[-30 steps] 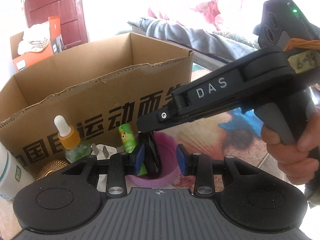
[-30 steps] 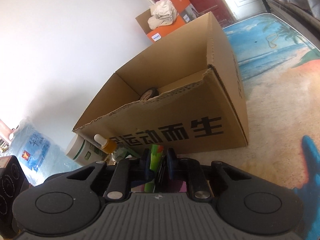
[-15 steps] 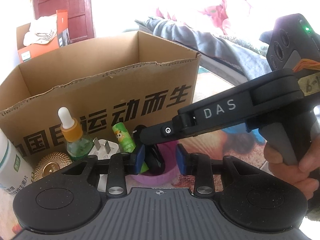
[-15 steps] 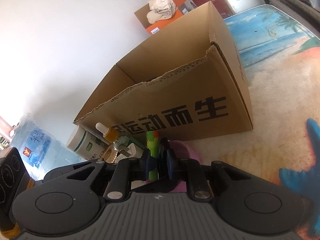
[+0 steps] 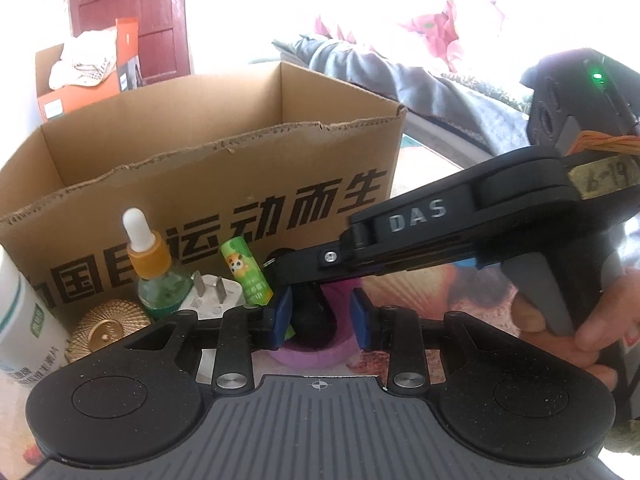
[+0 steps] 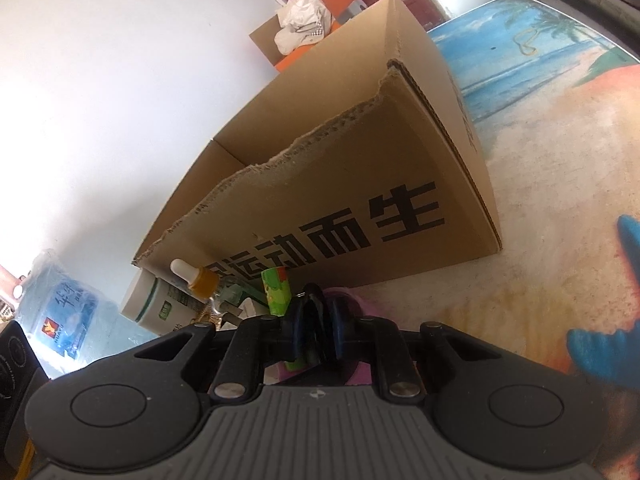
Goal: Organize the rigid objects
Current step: 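Reach the right tool into the pink cup and close on another black cylinder, then lift the black cylinder out of the pink cup with the right tool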
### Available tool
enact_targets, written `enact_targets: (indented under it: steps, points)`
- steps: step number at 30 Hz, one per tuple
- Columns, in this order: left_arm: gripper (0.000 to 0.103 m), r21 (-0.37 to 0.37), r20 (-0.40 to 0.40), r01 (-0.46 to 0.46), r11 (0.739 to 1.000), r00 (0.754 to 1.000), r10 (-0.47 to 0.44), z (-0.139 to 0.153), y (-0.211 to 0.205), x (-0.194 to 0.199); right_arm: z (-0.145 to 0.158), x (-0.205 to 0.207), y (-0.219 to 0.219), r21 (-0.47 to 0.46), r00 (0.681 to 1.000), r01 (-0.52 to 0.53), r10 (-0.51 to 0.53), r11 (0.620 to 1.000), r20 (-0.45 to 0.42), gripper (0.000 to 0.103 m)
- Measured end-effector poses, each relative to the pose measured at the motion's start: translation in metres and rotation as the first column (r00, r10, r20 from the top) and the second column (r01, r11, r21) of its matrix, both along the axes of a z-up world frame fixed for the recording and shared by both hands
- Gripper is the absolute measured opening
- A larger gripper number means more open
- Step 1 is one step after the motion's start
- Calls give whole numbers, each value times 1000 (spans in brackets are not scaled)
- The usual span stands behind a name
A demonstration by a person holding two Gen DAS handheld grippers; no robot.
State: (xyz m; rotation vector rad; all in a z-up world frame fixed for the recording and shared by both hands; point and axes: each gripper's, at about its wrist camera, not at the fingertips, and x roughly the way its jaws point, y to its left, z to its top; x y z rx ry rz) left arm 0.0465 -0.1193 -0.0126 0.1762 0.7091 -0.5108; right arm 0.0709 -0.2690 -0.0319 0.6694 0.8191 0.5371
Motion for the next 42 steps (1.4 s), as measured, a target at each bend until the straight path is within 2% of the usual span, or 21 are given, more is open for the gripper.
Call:
enact_targets:
  steps: [5, 9, 10, 11, 13, 20, 24, 31, 37, 39, 42]
  points:
    - [33, 8, 2, -4, 1000, 1000, 4, 1, -2, 4, 3, -8, -4, 1, 1000, -1, 1, 1000, 15, 13]
    - [32, 43, 7, -2, 999, 1000, 2, 0, -10, 7, 5, -15, -7, 10, 1000, -7, 7, 1000, 20, 13]
    - [30, 54, 10, -5, 999, 1000, 5, -1, -12, 7, 6, -16, -7, 15, 1000, -10, 10, 1000, 22, 13]
    - [22, 66, 14, -8, 998, 1000, 8, -2, -14, 6, 6, -17, -8, 20, 1000, -13, 13, 1000, 23, 13]
    - [17, 83, 18, -6, 997, 1000, 5, -5, -15, 6, 8, -17, -8, 12, 1000, -10, 10, 1000, 22, 13]
    - [16, 126, 58, 0, 992, 998, -8, -8, -22, 3, 3, -11, -13, -15, 999, 35, -35, 999, -8, 15]
    - [16, 136, 67, 7, 991, 998, -16, -9, -24, 2, 7, -3, -12, -53, 999, 40, -39, 998, 22, 16]
    - [16, 130, 70, 25, 991, 997, -34, -10, -26, -2, 6, 16, -2, -90, 998, -8, 14, 996, 65, 21]
    - [16, 127, 80, 37, 991, 996, -47, -12, -24, -1, 7, 23, 3, -100, 995, -60, 67, 993, 70, 33]
    - [17, 125, 82, 39, 991, 995, -50, -12, -24, 0, 9, 20, 5, -101, 993, -77, 86, 992, 84, 46]
    - [18, 125, 86, 42, 991, 995, -54, -13, -24, -1, 11, 19, 12, -125, 988, -98, 112, 987, 109, 51]
